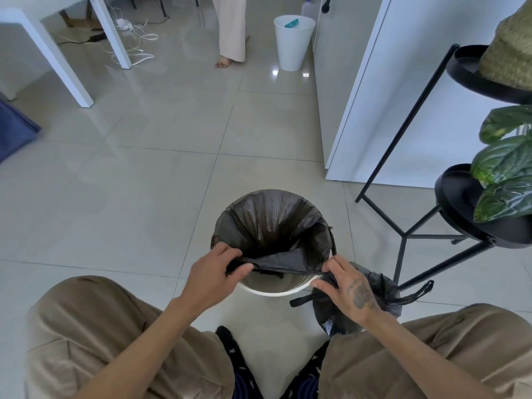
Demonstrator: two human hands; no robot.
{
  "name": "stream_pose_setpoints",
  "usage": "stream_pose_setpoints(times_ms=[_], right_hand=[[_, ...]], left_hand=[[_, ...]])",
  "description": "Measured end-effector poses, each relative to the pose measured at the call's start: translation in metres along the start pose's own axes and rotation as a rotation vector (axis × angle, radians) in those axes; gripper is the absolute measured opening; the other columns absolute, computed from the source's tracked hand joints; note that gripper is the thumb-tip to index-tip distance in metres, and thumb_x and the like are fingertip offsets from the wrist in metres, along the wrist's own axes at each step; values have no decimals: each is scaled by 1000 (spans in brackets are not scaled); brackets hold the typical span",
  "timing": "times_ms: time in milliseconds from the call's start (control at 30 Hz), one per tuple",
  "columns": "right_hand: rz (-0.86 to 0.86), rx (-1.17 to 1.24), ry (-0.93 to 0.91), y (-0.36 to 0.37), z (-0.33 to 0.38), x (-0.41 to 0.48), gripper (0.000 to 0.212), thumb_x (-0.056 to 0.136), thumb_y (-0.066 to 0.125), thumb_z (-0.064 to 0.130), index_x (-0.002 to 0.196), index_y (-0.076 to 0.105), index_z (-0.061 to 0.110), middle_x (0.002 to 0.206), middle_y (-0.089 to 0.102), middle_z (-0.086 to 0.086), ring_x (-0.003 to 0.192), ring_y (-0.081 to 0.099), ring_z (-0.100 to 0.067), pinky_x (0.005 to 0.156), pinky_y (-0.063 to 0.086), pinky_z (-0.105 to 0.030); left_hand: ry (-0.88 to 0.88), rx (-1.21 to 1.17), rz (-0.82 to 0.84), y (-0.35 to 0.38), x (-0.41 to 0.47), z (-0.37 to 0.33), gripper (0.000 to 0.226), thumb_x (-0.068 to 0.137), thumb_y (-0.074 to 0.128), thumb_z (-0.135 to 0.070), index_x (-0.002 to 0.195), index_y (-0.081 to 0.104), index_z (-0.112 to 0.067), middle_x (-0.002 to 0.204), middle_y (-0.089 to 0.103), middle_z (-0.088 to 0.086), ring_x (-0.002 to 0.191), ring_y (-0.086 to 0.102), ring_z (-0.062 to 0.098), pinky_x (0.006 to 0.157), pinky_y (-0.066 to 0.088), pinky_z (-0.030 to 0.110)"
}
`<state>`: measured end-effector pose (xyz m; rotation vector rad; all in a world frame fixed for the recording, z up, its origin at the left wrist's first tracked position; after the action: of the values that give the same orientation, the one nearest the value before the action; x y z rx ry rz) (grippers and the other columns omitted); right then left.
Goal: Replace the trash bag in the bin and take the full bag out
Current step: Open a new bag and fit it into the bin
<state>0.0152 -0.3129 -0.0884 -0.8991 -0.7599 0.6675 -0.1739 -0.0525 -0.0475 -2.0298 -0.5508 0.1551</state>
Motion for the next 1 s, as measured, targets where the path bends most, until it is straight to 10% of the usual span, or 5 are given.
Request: stream_pose_setpoints(times_ms=[133, 400, 667, 900, 1000], right_hand=[[-15, -34, 34, 0, 6, -4, 41, 91, 50, 59, 87, 58, 19, 81, 57, 8, 69, 53, -12, 59, 49, -26], [-22, -14, 83, 12, 21, -14, 53, 100, 31, 59, 84, 60, 18, 84, 59, 6, 76, 56, -14, 62, 51, -26], [308, -129, 84, 30, 20, -21, 52, 89, 63, 30, 139, 52, 24, 151, 48, 3, 147, 34, -26, 122, 21, -48], [463, 61, 187, 26, 32, -17, 62, 90, 61, 21, 149, 43, 23, 155, 37, 11, 150, 23, -18, 125, 14, -37], [337, 320, 368, 17, 37, -13, 50, 88, 58, 0, 135, 60, 17, 134, 62, 3, 123, 59, -20, 110, 37, -24]], left_hand=[[-57, 10, 147, 3, -9, 3, 89, 68, 43, -92, 122, 66, -24, 106, 56, -12, 87, 58, 7, 77, 54, 28], [-7, -99, 17, 13, -25, 7, 59, 64, 74, -71, 86, 58, -20, 93, 49, -9, 78, 52, 11, 69, 52, 28], [-21, -151, -35, 19, -26, 8, 60, 63, 76, -71, 87, 61, -18, 96, 50, -6, 82, 53, 13, 71, 45, 13], [-109, -125, 79, 12, -30, -4, 76, 73, 45, -89, 108, 76, -29, 114, 65, -16, 105, 61, 6, 87, 50, 22], [-250, -207, 214, 14, -32, -7, 62, 87, 41, -75, 125, 68, -35, 134, 64, -12, 132, 51, 12, 102, 41, 31]])
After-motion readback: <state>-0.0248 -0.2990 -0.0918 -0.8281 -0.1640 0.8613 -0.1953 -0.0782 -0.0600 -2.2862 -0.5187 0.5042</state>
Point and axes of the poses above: each hand's wrist, its own x-axis towards the middle knuckle, its own y-axis out of the palm, z = x × y, the point moved 2 cm from there along x, towards the middle knuckle
